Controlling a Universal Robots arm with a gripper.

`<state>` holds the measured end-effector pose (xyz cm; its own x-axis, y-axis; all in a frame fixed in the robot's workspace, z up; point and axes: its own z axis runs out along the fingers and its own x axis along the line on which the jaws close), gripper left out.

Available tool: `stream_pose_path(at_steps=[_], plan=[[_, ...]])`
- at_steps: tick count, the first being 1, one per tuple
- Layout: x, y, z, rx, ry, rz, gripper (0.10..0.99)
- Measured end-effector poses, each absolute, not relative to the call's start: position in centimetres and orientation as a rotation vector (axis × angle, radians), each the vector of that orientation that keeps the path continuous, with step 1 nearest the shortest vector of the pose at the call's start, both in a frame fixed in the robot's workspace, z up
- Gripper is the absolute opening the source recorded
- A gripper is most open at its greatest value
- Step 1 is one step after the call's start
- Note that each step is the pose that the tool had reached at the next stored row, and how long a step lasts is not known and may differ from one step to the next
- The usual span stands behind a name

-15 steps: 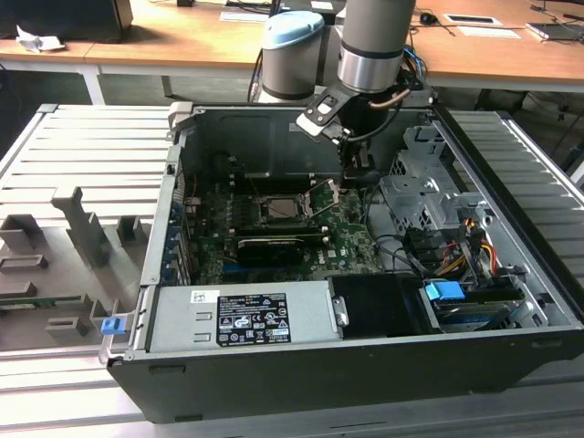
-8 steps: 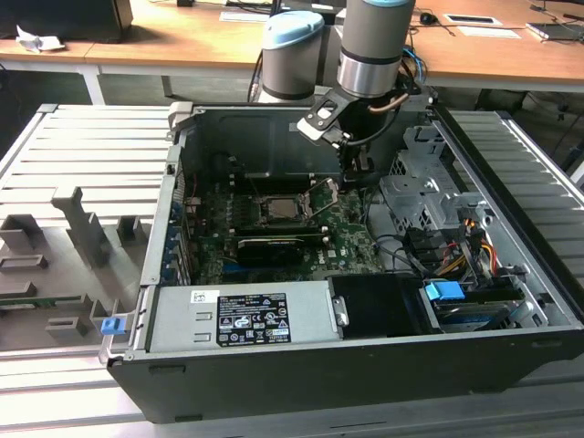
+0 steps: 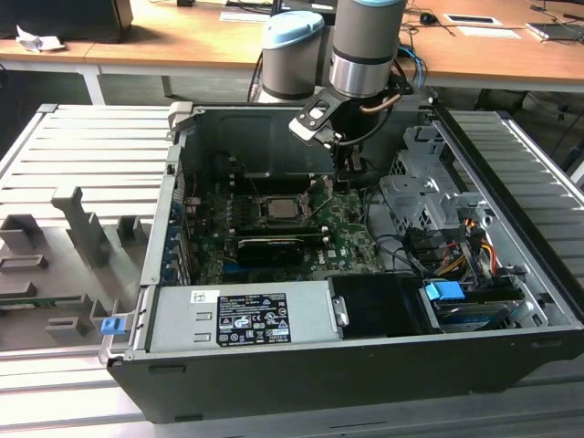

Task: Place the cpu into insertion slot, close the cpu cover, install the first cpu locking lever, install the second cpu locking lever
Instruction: 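Close the cpu cover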

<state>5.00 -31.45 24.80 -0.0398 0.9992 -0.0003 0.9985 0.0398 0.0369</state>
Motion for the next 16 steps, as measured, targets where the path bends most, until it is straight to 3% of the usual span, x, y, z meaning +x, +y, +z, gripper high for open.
stream_pose_path(at_steps=[16], plan=[[4.67, -31.45, 24.80, 2.159, 2.246, 0.041, 0.106]])
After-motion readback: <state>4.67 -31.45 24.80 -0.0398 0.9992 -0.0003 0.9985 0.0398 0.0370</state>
